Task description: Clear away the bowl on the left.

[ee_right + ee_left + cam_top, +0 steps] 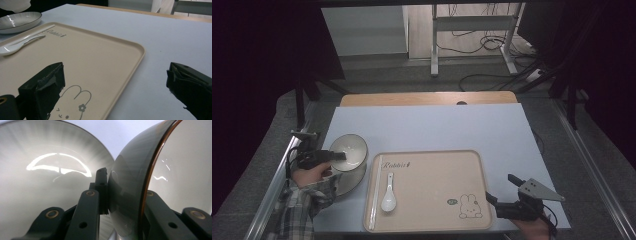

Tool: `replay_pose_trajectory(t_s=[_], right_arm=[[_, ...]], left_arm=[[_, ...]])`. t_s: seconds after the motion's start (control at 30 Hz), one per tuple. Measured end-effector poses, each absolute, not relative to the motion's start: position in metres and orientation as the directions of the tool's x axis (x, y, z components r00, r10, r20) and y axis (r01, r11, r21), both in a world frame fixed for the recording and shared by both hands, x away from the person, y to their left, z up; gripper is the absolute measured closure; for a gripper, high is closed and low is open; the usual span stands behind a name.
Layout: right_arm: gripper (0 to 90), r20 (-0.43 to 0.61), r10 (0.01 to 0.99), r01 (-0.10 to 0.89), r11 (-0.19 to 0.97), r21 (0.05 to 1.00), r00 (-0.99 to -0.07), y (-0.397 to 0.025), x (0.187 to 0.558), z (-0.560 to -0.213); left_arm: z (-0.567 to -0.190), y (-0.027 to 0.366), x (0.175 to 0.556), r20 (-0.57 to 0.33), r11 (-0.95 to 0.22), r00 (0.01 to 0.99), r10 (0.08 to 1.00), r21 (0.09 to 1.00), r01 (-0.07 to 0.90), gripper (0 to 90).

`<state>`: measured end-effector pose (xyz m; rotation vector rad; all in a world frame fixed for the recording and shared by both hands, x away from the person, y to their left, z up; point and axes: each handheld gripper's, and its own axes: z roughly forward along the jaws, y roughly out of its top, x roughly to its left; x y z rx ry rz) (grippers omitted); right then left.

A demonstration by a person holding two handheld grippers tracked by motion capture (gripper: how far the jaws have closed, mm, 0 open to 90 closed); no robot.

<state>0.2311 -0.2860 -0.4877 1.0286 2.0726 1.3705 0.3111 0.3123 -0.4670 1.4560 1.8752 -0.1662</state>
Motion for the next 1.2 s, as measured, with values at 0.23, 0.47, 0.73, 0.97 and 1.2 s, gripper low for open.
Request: replay_pose_trajectory(t_s=[0.23, 0.47, 0.73, 0.97, 1.2], right_arm=[[1.6, 0.044, 0.789, 0.332, 0.208, 0.920, -0.613, -0.289, 0.231, -0.486], [1.6, 0.057, 0.794, 0.336, 0.190, 0.922, -0.605, -0.291, 0.230, -0.485], [1.5, 0.080, 0.830, 0.335, 0.133, 0.933, -0.552, -0.300, 0.232, -0.482], [1.5, 0.111, 0.855, 0.334, 0.075, 0.940, -0.506, -0.309, 0.232, -0.479], [1.6, 0.117, 0.850, 0.329, 0.069, 0.942, -0.513, -0.310, 0.231, -0.478]], left_arm=[[-0.465, 0.275, 0.313, -0.631, 0.292, -0.027, 0.775, 0.320, 0.901, 78.2], [-0.467, 0.223, 0.321, -0.637, 0.215, 0.030, 0.770, 0.305, 0.928, 78.0], [-0.467, 0.154, 0.331, -0.636, 0.131, 0.097, 0.765, 0.302, 0.944, 78.1], [-0.473, 0.092, 0.337, -0.650, 0.060, 0.141, 0.747, 0.278, 0.959, 78.0], [-0.487, 0.041, 0.353, -0.662, 0.041, 0.137, 0.736, 0.246, 0.968, 77.8]])
